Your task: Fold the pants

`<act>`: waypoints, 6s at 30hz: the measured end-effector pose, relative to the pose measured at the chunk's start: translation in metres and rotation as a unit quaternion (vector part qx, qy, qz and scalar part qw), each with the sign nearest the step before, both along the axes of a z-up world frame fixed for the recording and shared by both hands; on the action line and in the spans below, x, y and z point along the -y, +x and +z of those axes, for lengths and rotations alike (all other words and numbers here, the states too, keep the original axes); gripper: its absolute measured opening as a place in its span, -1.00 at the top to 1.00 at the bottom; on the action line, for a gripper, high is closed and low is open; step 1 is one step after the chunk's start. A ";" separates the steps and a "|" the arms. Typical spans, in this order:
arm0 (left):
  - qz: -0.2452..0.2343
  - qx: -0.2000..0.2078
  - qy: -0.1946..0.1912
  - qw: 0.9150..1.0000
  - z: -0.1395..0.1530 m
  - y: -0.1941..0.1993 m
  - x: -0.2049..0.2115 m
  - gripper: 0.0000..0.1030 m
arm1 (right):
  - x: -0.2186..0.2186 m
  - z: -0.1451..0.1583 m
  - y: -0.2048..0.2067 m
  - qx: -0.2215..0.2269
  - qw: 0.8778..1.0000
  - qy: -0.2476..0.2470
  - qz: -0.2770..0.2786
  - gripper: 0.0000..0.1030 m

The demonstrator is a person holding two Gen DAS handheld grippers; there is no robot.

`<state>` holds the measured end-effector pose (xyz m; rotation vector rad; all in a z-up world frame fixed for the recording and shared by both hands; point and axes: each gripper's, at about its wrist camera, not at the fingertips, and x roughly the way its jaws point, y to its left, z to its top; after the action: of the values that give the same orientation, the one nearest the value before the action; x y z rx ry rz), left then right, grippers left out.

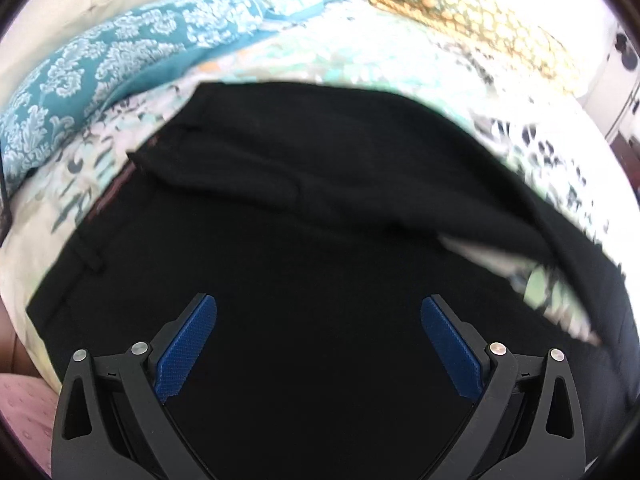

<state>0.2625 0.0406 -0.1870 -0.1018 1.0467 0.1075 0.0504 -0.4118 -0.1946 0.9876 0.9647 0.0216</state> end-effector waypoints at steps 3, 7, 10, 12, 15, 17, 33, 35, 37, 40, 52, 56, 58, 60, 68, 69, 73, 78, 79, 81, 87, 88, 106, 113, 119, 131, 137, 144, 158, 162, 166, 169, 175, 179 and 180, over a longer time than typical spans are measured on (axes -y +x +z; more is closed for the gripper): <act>-0.007 -0.008 0.032 0.999 -0.013 -0.001 0.001 -0.99 | 0.005 -0.028 0.000 -0.021 0.998 0.004 -0.052 -0.41; 0.003 -0.017 0.033 0.999 -0.021 0.003 -0.005 -0.99 | 0.046 -0.024 -0.020 -0.016 0.986 -0.015 -0.163 -0.42; 0.017 -0.019 0.021 0.999 -0.024 0.004 -0.008 -0.99 | 0.070 -0.032 -0.028 -0.019 0.976 -0.003 -0.218 -0.42; 0.016 -0.014 0.034 0.999 -0.026 0.002 -0.002 -0.99 | 0.078 -0.038 -0.025 -0.018 0.973 0.011 -0.232 -0.35; 0.014 -0.007 0.043 0.999 -0.026 -0.002 0.002 -0.99 | 0.076 -0.030 -0.013 -0.030 0.978 -0.049 -0.201 0.76; 0.013 -0.015 0.042 0.999 -0.024 -0.001 0.002 -0.99 | 0.073 -0.019 -0.010 -0.021 0.979 -0.073 -0.189 0.87; -0.040 -0.034 -0.134 0.990 0.068 0.148 0.010 -0.99 | 0.029 0.138 -0.047 0.211 0.968 -0.131 -0.029 0.89; -0.018 -0.057 -0.157 0.986 0.058 0.170 0.011 -0.99 | 0.024 0.149 -0.058 0.229 0.966 -0.121 -0.013 0.89; -0.002 -0.072 -0.160 0.984 0.048 0.181 0.016 -0.99 | 0.026 0.155 -0.066 0.247 0.964 -0.103 -0.004 0.89; 0.015 -0.090 -0.139 0.986 0.033 0.188 0.023 -0.98 | 0.033 0.166 -0.077 0.268 0.961 -0.072 0.006 0.89; 0.045 -0.092 -0.185 0.977 0.022 0.189 0.000 0.87 | 0.058 0.162 -0.092 0.239 0.965 -0.101 0.041 0.89; 0.027 0.008 -0.212 0.977 0.096 0.147 -0.023 0.87 | 0.079 0.148 -0.056 0.213 0.967 -0.137 0.033 0.89; 0.019 0.067 -0.206 0.976 0.136 0.108 -0.040 0.86 | 0.090 0.145 -0.041 0.210 0.967 -0.140 0.026 0.90; 0.024 0.110 -0.202 0.973 0.156 0.050 -0.059 0.84 | 0.100 0.140 -0.032 0.207 0.969 -0.134 0.022 0.90; 0.102 -0.066 -0.220 0.968 0.009 -0.076 -0.072 0.84 | 0.124 0.045 -0.023 -0.028 0.987 -0.150 0.053 0.89; 0.113 -0.081 -0.234 0.962 0.001 -0.078 -0.072 0.84 | 0.126 0.033 -0.025 -0.054 0.986 -0.148 0.055 0.89; 0.101 -0.084 -0.213 0.968 0.005 -0.074 -0.066 0.84 | 0.141 0.017 -0.029 -0.081 0.988 -0.126 0.042 0.89; 0.095 -0.086 -0.213 0.969 0.014 -0.073 -0.060 0.84 | 0.143 0.016 -0.027 -0.112 0.981 -0.151 0.045 0.89; 0.091 -0.086 -0.211 0.969 0.016 -0.074 -0.057 0.84 | 0.143 0.019 -0.027 -0.116 0.978 -0.167 0.051 0.89; 0.073 -0.094 -0.193 0.974 0.015 -0.080 -0.052 0.84 | 0.141 0.019 -0.025 -0.140 0.970 -0.187 0.061 0.89; 0.045 -0.103 -0.158 0.981 0.014 -0.075 -0.041 0.84 | 0.160 0.004 -0.031 -0.149 0.978 -0.132 0.058 0.43; 0.046 -0.103 -0.161 0.980 0.014 -0.075 -0.043 0.84 | 0.163 0.006 -0.034 -0.137 0.982 -0.123 0.050 0.11; -0.015 -0.107 -0.124 0.986 0.021 -0.091 -0.023 0.87 | 0.172 0.015 -0.046 -0.204 0.945 -0.252 0.040 0.77; -0.020 -0.119 -0.111 0.986 0.016 -0.090 -0.022 0.86 | 0.173 0.011 -0.048 -0.219 0.939 -0.260 0.046 0.76; -0.027 -0.129 -0.090 0.987 0.012 -0.089 -0.016 0.85 | 0.164 0.007 -0.045 -0.231 0.931 -0.276 0.056 0.75; 0.020 -0.167 -0.077 0.983 0.020 -0.114 -0.038 0.09 | 0.167 0.007 -0.051 -0.238 0.933 -0.268 0.042 0.32; 0.067 -0.120 -0.044 0.990 0.062 -0.138 -0.061 0.09 | 0.179 0.033 -0.077 -0.194 0.944 -0.267 -0.027 0.07; 0.000 -0.046 -0.042 0.998 0.080 -0.109 -0.029 0.00 | 0.217 0.058 -0.079 -0.112 0.965 -0.223 -0.080 0.06; -0.117 -0.096 0.028 0.988 0.010 -0.098 0.040 -0.08 | 0.194 0.008 -0.031 -0.172 0.969 -0.158 0.084 0.24; -0.082 -0.092 -0.009 0.992 0.015 -0.100 0.019 -0.09 | 0.221 0.022 -0.034 -0.142 0.974 -0.172 0.048 -0.28; -0.077 -0.089 -0.003 0.993 0.018 -0.102 0.020 -0.09 | 0.234 -0.001 -0.023 -0.143 0.978 -0.134 0.070 -0.14; -0.076 -0.087 -0.001 0.993 0.019 -0.105 0.017 -0.09 | 0.235 -0.014 -0.015 -0.150 0.975 -0.131 0.099 -0.12; -0.073 -0.086 0.005 0.994 0.018 -0.104 0.017 -0.09 | 0.238 -0.028 -0.007 -0.123 0.980 -0.090 0.131 -0.11; -0.076 -0.086 0.015 0.993 0.016 -0.101 0.022 -0.10 | 0.229 -0.034 0.001 -0.133 0.975 -0.085 0.154 0.19; -0.075 -0.086 0.014 0.993 0.016 -0.101 0.022 -0.10 | 0.229 -0.035 0.002 -0.140 0.974 -0.087 0.152 0.26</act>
<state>0.1613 0.0184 -0.1713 0.0130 1.2209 -0.0064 0.0525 -0.6410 -0.2298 0.6838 1.3493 0.0541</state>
